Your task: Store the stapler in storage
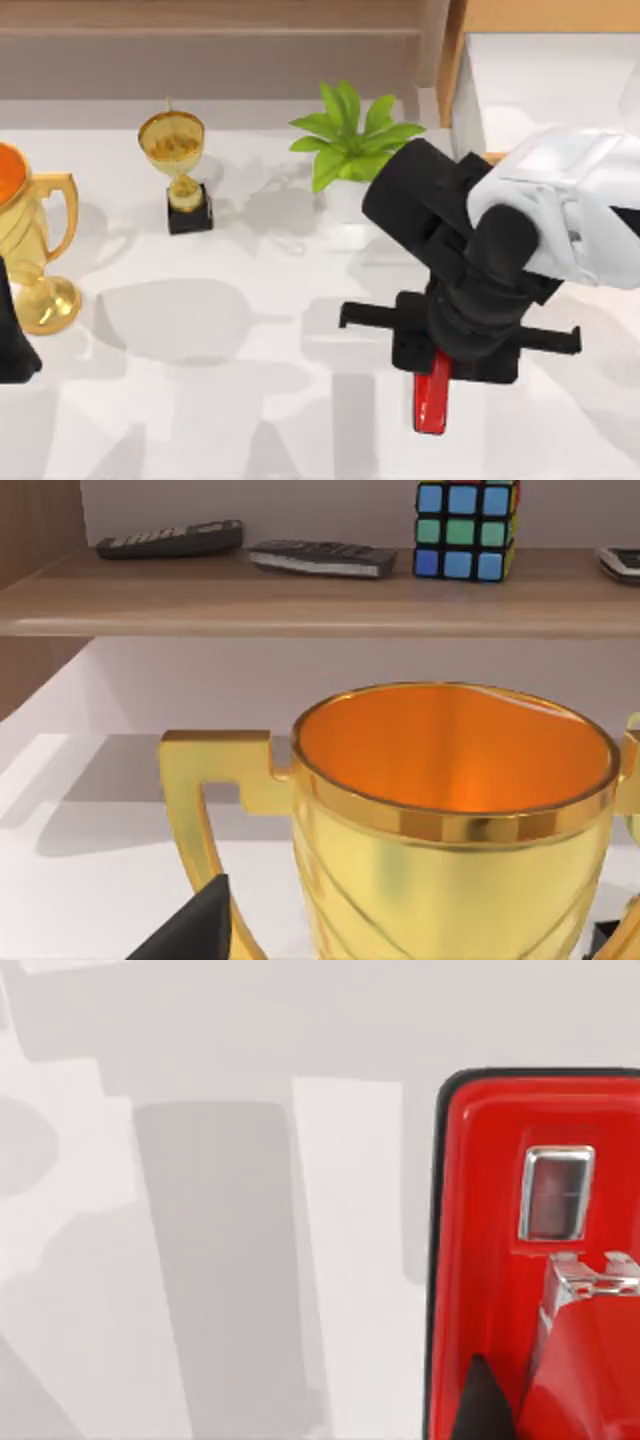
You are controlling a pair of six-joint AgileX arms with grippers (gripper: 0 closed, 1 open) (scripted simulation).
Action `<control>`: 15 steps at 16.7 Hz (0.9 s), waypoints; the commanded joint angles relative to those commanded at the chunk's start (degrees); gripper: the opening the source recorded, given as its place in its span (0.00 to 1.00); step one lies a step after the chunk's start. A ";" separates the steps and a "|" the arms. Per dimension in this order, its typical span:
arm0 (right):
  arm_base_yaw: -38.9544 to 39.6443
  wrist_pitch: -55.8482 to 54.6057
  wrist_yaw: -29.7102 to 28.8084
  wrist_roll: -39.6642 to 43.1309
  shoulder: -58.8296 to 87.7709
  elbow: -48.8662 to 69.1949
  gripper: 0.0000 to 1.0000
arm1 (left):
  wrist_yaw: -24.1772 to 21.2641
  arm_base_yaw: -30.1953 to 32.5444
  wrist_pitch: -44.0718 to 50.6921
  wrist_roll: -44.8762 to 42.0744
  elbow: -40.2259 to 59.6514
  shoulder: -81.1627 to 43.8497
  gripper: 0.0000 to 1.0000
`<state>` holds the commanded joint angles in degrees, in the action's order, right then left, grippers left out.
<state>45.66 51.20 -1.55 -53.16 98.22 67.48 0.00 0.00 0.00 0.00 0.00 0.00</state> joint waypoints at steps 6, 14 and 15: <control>-14.17 3.74 -4.97 7.65 4.92 24.46 0.00 | 0.00 0.00 0.00 0.00 0.00 0.00 1.00; -33.65 18.00 -4.81 29.73 28.60 53.35 0.00 | 0.00 0.00 0.00 0.00 0.00 0.00 1.00; -35.09 20.42 -4.01 32.61 32.21 55.66 0.00 | 0.00 0.00 0.00 0.00 0.00 0.00 1.00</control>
<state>10.58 71.62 -5.56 -20.55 130.42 123.14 0.00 0.00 0.00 0.00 0.00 0.00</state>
